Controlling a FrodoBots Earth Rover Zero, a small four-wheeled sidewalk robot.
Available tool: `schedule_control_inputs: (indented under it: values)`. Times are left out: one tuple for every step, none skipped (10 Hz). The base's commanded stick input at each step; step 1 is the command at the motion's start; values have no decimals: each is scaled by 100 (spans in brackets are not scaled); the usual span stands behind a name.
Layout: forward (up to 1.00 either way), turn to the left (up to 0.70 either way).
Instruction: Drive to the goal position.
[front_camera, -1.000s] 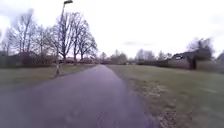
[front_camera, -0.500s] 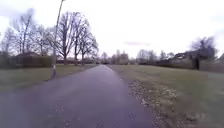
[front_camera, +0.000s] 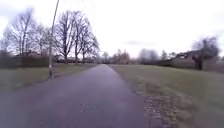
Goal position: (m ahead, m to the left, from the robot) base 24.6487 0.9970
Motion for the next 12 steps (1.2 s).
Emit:
schedule_control_inputs:
  values:
    - [100, 0]
    - [100, 0]
    - [100, 0]
    - [100, 0]
    - [100, 0]
    - [100, 0]
    - [100, 0]
    - [100, 0]
    - [100, 0]
    - [100, 0]
    - [100, 0]
    - [100, 0]
